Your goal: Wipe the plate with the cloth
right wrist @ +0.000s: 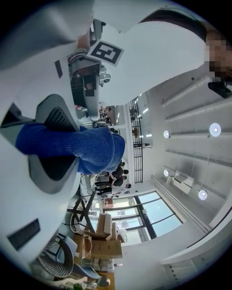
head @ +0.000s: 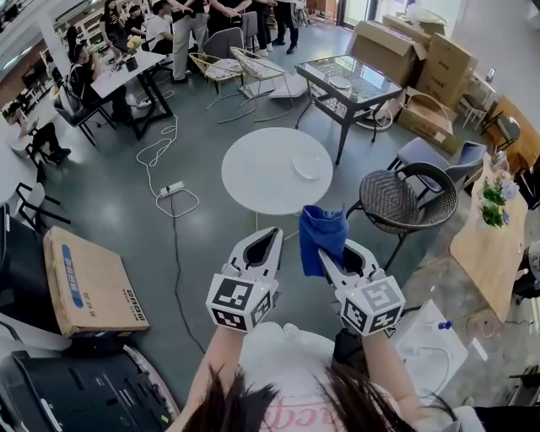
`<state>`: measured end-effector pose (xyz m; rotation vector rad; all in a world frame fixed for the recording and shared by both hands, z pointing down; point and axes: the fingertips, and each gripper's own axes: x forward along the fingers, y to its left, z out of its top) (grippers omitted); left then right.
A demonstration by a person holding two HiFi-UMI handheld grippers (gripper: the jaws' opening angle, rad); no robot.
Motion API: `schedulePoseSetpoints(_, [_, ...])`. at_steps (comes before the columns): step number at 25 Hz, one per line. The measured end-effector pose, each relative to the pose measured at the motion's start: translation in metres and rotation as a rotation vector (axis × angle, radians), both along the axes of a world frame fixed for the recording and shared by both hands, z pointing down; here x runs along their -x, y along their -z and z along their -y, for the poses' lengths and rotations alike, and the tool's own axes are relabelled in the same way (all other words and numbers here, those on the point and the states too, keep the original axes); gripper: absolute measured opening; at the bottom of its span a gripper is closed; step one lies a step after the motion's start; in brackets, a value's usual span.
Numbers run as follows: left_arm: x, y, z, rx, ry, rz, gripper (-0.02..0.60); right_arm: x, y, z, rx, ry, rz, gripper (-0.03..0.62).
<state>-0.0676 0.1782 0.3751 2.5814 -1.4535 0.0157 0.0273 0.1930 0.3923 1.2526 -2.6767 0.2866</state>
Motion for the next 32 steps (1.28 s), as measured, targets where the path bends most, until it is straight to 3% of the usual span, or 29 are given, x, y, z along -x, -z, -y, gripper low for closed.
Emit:
schedulePoseSetpoints(12, [-0.001, -0.023, 0.083, 0.047, -0.036, 0.006, 0.009, -0.017, -0.016, 0.081, 0.036, -0.081, 0.01, 0.133])
schedulePoseSetpoints(26, [0.003, -0.064, 0.244, 0.154, -0.118, -0.017, 0.013, -0.025, -0.037, 0.23, 0.091, -0.209, 0.047, 0.133])
schedulePoseSetpoints(32, [-0.002, -0.087, 0.292, 0.229, -0.13, -0.033, 0.105, -0.032, -0.046, 0.278, 0.1, -0.246, 0.035, 0.133])
